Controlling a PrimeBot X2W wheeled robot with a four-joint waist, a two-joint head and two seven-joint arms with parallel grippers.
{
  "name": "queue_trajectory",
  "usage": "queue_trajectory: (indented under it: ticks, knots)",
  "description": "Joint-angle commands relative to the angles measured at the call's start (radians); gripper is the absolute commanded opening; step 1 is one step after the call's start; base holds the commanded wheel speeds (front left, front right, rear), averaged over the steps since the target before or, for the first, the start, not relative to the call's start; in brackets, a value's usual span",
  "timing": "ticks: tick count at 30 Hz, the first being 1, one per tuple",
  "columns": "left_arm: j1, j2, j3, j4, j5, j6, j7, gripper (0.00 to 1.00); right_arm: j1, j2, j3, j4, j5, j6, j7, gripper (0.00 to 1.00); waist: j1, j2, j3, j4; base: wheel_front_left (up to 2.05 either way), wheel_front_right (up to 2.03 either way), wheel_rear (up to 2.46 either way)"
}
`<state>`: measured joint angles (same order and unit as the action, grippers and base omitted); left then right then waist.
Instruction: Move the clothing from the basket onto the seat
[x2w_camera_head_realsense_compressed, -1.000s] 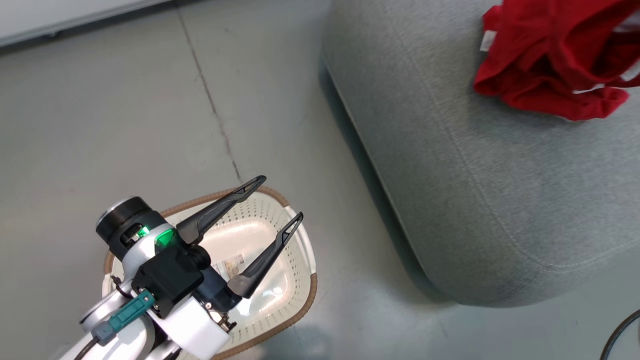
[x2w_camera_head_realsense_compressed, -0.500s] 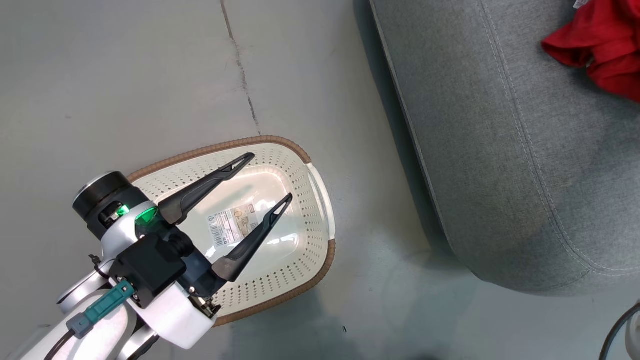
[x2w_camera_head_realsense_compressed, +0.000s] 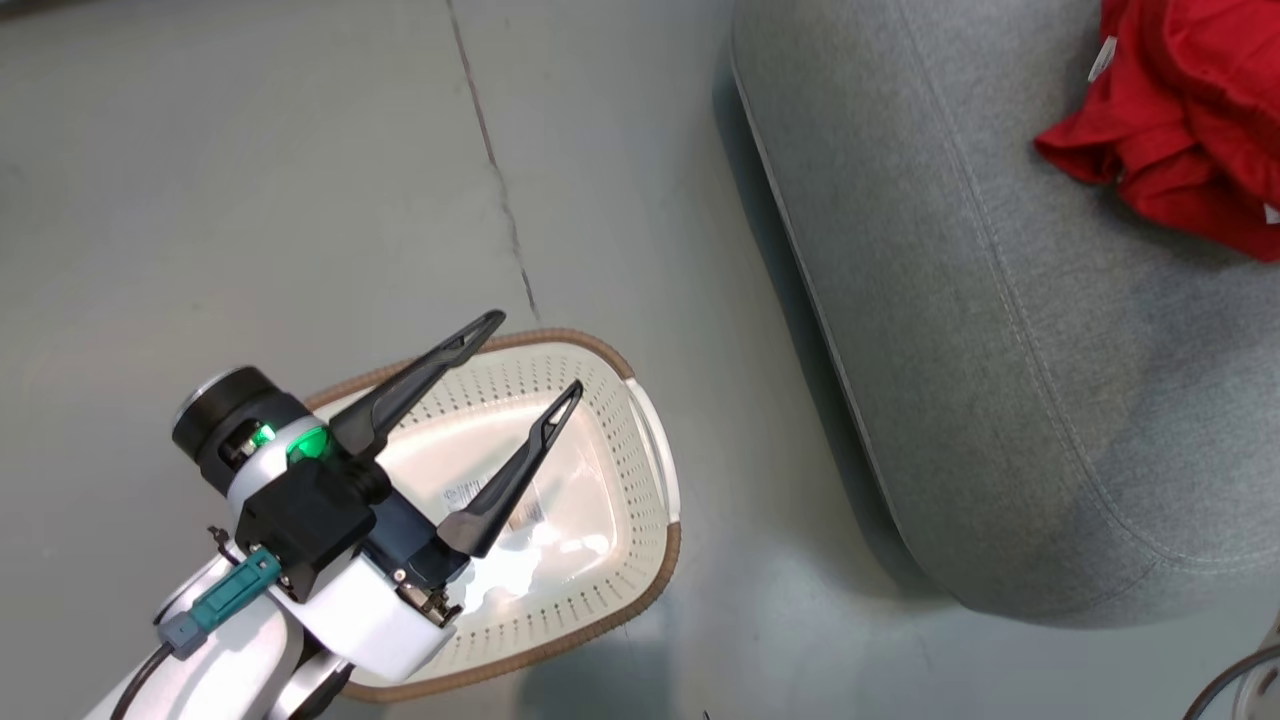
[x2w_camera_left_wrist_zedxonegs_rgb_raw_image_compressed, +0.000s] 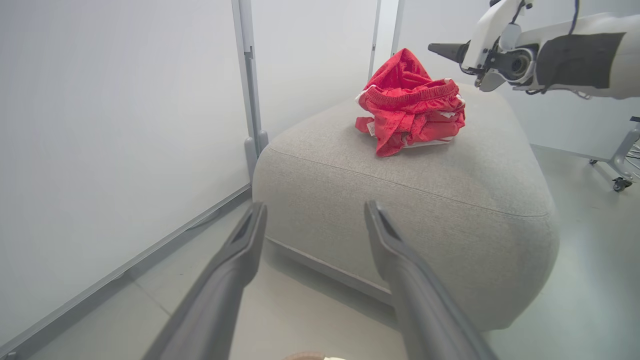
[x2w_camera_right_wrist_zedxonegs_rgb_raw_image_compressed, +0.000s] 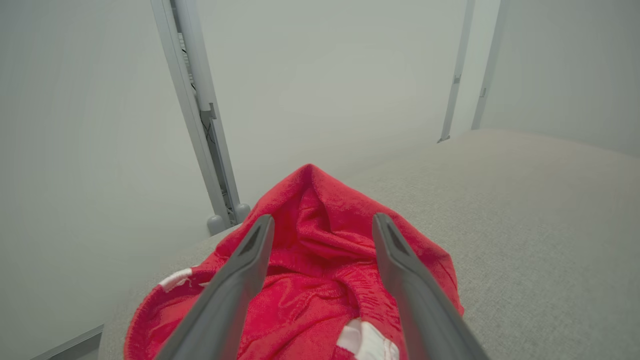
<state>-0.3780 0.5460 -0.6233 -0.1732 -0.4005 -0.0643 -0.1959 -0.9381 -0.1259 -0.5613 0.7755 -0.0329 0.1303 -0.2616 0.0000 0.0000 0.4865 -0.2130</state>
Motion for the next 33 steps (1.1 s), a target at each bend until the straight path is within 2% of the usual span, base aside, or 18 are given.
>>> queue_trajectory:
  ticks: [1,13,21,27,33]
  knots:
    - [0.015,-0.005,0.006,0.012,-0.008,0.012,-0.008,1.0,0.033,0.0,0.021,-0.019,0.008,0.001,-0.004,1.0,0.0,0.0,-0.047,0.017,0.0,0.0,0.0]
    - [0.115,-0.08,0.086,0.108,-0.087,0.122,-0.053,1.0,0.299,0.052,0.257,-0.276,0.108,0.001,-0.003,1.0,0.0,0.0,-0.192,0.102,0.0,0.0,0.0]
    - [0.185,-0.128,0.22,0.153,-0.145,0.187,-0.069,1.0,0.506,0.072,0.366,-0.476,0.146,0.001,0.016,1.0,0.0,0.0,-0.255,0.187,0.0,0.0,0.0]
    - [0.253,-0.178,0.363,0.155,-0.139,0.203,-0.07,1.0,0.643,0.072,0.455,-0.567,0.205,0.001,0.05,1.0,0.0,0.0,-0.305,0.233,0.0,0.0,0.0]
    - [0.325,-0.224,0.471,0.146,-0.103,0.188,-0.069,1.0,0.756,0.072,0.505,-0.623,0.248,0.001,0.075,1.0,0.0,0.0,-0.343,0.264,0.0,0.0,0.0]
